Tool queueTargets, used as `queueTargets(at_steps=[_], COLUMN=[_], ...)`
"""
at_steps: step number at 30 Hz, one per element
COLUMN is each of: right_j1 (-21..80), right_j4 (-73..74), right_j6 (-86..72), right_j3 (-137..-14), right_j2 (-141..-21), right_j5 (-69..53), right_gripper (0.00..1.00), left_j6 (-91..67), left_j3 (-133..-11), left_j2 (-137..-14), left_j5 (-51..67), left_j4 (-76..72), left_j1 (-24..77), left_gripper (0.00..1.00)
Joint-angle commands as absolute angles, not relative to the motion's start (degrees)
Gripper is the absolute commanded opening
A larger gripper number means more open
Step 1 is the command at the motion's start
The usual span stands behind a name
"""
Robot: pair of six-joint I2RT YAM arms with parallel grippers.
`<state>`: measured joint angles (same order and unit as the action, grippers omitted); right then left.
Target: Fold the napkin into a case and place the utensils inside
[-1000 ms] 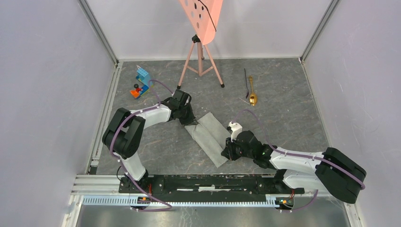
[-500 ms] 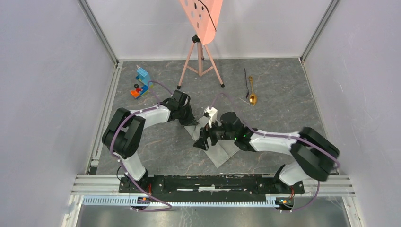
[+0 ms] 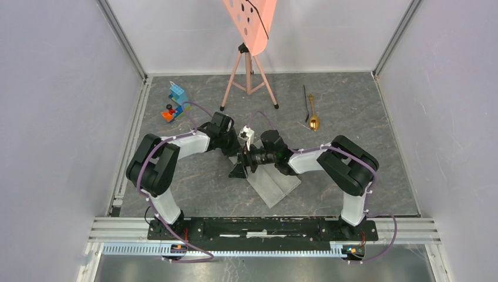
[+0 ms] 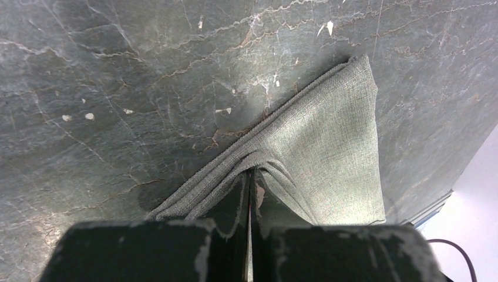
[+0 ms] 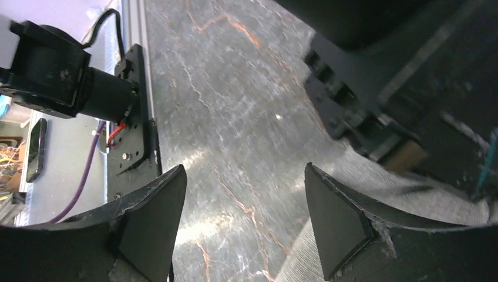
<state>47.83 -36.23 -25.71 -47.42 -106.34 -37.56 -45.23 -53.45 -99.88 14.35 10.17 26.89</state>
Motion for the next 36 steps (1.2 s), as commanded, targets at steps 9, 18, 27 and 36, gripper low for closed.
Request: queueTargets(at_steps=[9, 18, 27, 36], right_j1=[47.31, 47.37, 47.33, 46.17], right_j4=[-41.80, -47.56, -49.23, -18.47], right_j6=[-32.20, -35.04, -36.53, -25.95], right_j3=[-34.66, -21.75, -8.47, -9.42], right_j2=[-102.55, -94.55, -83.42, -61.68], right_j5=[-39.85, -41.85, -41.99, -32.56], right_gripper=[0.80, 0.80, 0.81, 0.81], left_j6=[-41.05, -40.51, -39.73, -38.14], left_j3=[-53.13, -53.66, -54.53, -59.56], left_j2=[-101.94, -102.57, -102.90, -98.20], left_j5=[14.85, 14.24, 14.07, 19.26], left_j4=[9.62, 10.24, 10.86, 14.43], left_j1=[25.77, 25.68, 25.69, 26.49], left_gripper=[0.02, 0.02, 0.02, 0.20])
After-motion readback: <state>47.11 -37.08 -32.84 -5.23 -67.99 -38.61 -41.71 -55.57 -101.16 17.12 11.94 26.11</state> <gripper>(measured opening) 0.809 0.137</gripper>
